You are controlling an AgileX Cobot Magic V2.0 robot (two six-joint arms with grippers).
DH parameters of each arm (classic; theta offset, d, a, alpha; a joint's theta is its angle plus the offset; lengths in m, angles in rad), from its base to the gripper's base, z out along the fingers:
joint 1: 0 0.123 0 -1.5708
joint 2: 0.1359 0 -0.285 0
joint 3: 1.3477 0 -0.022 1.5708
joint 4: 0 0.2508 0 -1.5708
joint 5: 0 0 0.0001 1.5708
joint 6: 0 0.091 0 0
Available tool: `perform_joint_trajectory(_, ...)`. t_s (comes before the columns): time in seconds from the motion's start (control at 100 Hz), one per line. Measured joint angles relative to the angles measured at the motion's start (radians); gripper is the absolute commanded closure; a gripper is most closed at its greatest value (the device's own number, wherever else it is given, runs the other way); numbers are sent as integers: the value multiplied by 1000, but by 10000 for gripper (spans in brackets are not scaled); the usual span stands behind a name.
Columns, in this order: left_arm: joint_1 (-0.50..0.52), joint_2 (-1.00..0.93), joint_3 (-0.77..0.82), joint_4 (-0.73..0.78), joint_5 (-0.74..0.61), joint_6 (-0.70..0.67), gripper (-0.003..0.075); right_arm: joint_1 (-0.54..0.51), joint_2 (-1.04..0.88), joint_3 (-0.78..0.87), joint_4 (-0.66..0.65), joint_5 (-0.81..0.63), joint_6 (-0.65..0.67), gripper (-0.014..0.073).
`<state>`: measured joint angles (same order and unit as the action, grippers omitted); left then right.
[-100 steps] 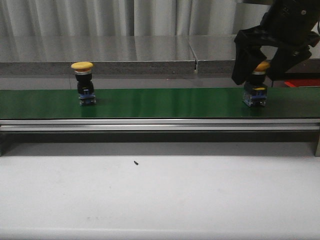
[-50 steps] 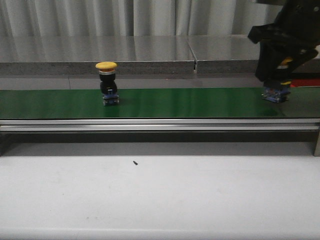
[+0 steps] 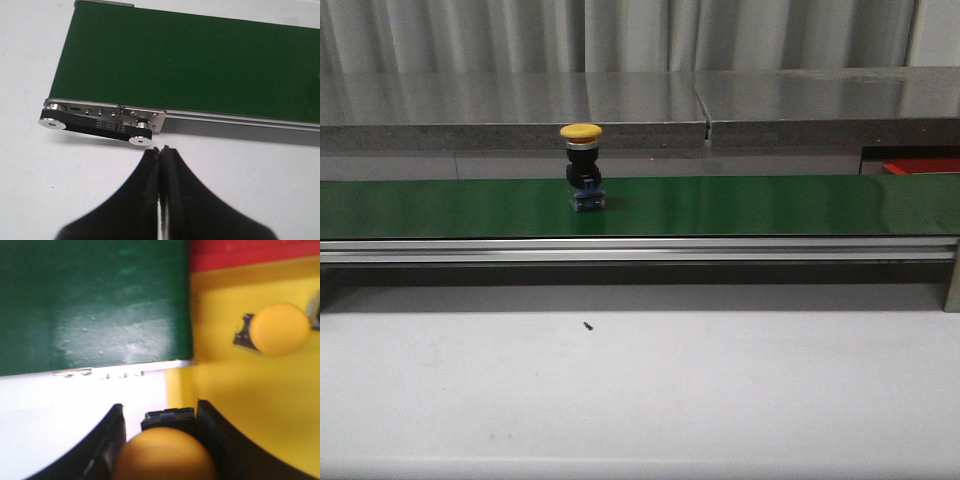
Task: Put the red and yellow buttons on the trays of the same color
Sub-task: 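Carry the yellow button into the yellow tray and open the right gripper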
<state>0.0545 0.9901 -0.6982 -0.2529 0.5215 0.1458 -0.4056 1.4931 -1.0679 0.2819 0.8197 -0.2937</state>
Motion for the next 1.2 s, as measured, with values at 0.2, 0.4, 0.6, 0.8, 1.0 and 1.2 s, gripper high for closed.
perform_joint_trajectory(0.2, 0, 0, 0, 0, 0, 0, 739, -124, 6, 147, 0, -129, 0, 527)
perform_joint_trajectory(0.4, 0, 0, 0, -2, 0, 0, 739, -171, 59, 174, 22, -225, 0, 527)
perform_joint_trajectory(0.6, 0, 0, 0, -2, 0, 0, 739, -159, 121, 174, 73, -266, -20, 527)
perform_joint_trajectory(0.8, 0, 0, 0, -2, 0, 0, 739, -145, 173, 172, 108, -287, -42, 484)
perform_joint_trajectory(1.0, 0, 0, 0, -2, 0, 0, 739, -145, 177, 157, 117, -264, -47, 99)
perform_joint_trajectory(1.2, 0, 0, 0, -2, 0, 0, 739, -145, 130, 115, 117, -174, -47, -41)
